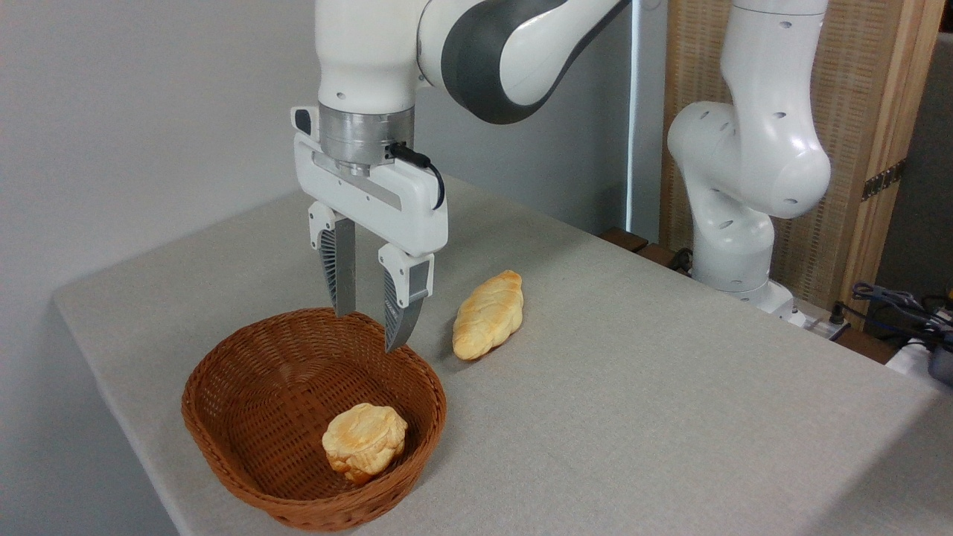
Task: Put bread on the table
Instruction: 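Lower the open gripper into the basket around the round bun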
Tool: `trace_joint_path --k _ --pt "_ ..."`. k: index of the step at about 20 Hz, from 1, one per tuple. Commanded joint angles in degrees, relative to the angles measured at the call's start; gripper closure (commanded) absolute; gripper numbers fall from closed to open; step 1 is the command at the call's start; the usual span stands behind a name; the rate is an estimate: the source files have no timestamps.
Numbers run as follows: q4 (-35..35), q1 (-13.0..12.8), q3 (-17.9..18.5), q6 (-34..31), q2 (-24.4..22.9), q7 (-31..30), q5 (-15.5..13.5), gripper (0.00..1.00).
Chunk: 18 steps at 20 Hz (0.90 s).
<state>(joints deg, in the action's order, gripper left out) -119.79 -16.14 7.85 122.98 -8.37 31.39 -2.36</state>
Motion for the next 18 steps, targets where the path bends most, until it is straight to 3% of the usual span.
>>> trace_joint_path --k 1,8,13,15,18 --pt "0.5 -0.5 0.0 -0.4 1.1 -0.4 0.2 0.00" --pt "0.5 -0.2 0.5 8.4 2.3 0.0 2.1 0.00" --pt "0.4 0.1 0.6 8.5 4.1 0.0 11.0 0.00" --pt "0.4 0.1 0.7 9.2 5.3 -0.1 16.7 0.00" --pt "0.4 0.1 0.6 11.1 6.7 -0.1 19.6 0.00"
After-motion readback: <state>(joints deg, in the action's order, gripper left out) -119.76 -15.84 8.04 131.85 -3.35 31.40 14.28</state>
